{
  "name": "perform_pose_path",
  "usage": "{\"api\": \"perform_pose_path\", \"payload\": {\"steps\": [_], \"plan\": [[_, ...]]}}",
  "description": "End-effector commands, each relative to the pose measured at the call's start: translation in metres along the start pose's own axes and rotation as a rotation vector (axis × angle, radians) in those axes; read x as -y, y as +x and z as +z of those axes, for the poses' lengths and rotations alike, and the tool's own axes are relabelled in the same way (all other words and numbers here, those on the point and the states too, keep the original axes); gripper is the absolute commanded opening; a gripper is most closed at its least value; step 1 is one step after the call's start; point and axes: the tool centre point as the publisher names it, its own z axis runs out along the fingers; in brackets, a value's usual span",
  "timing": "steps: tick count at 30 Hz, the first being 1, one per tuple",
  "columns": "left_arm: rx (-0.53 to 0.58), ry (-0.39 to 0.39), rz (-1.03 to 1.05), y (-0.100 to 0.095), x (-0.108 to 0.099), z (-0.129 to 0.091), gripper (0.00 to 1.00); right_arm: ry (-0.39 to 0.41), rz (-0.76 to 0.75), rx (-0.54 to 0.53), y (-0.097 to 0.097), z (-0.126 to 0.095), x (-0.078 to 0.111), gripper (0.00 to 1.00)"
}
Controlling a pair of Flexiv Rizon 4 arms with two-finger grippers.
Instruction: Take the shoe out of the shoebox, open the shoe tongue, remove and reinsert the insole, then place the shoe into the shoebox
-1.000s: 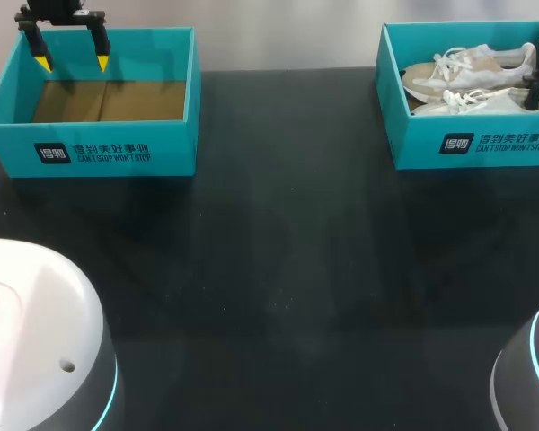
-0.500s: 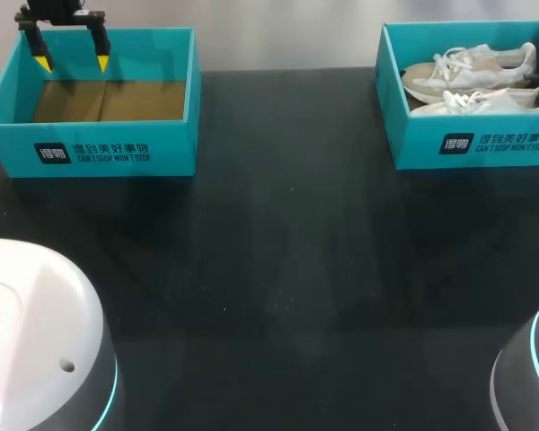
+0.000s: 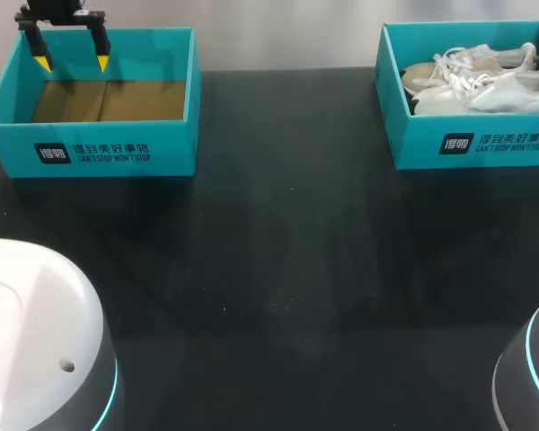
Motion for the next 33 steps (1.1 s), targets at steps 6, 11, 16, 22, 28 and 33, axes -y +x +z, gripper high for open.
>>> {"api": "perform_pose_path", "payload": {"steps": [6,11,16,22,28,33], "plan": [[0.0,0.0,0.0,0.0,0.0,0.0,1.0,-0.037,0.042,0.01,-0.002,-0.044,0.009,0.0],[0.0,0.0,0.0,0.0,0.0,0.0,1.0,-0.049,0.069,0.016,-0.003,-0.064,0.01,0.0],[0.0,0.0,0.0,0.0,0.0,0.0,1.0,-0.068,0.083,0.013,-0.005,-0.087,0.009,0.0],[0.0,0.0,0.0,0.0,0.0,0.0,1.0,-0.095,0.09,0.035,-0.008,-0.12,0.0,0.0],[0.0,0.0,0.0,0.0,0.0,0.0,1.0,-0.099,0.119,0.044,-0.011,-0.143,-0.001,0.0],[0.0,0.0,0.0,0.0,0.0,0.0,1.0,-0.113,0.165,0.043,-0.015,-0.163,0.016,0.0]]}}
